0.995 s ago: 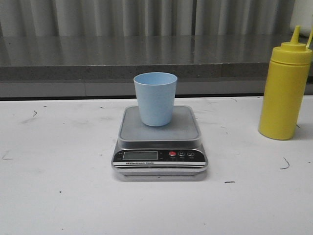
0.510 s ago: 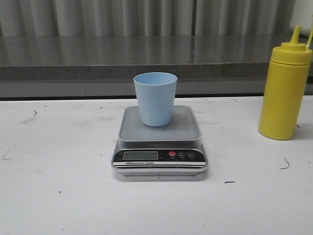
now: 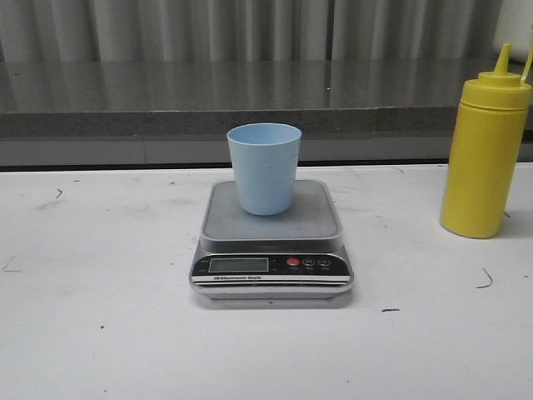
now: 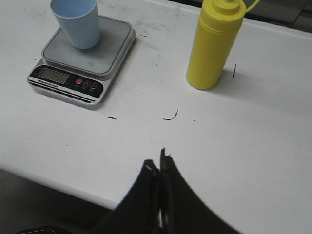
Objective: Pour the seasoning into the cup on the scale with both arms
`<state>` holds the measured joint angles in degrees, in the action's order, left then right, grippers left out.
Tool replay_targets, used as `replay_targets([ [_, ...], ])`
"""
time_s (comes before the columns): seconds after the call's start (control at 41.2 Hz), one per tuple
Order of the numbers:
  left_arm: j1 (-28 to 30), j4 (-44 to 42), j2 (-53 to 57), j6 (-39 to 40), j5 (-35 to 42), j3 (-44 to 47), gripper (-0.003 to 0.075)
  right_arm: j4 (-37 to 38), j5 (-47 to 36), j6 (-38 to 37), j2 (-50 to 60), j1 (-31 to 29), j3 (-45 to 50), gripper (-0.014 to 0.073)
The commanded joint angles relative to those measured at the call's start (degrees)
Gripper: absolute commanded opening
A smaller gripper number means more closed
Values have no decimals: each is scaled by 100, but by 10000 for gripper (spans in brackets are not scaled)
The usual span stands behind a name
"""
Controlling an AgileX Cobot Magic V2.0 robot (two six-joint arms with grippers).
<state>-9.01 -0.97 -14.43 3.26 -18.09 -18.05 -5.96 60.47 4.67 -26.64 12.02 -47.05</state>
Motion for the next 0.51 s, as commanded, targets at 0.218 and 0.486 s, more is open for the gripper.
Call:
replay_targets([
  [0.218, 730, 431, 1207, 13, 2251, 1840, -20, -8, -342, 47, -32, -35, -123, -120],
  [0.486, 729, 97, 1582, 13, 2305, 1974, -20, -8, -344, 47, -32, -35, -123, -120],
])
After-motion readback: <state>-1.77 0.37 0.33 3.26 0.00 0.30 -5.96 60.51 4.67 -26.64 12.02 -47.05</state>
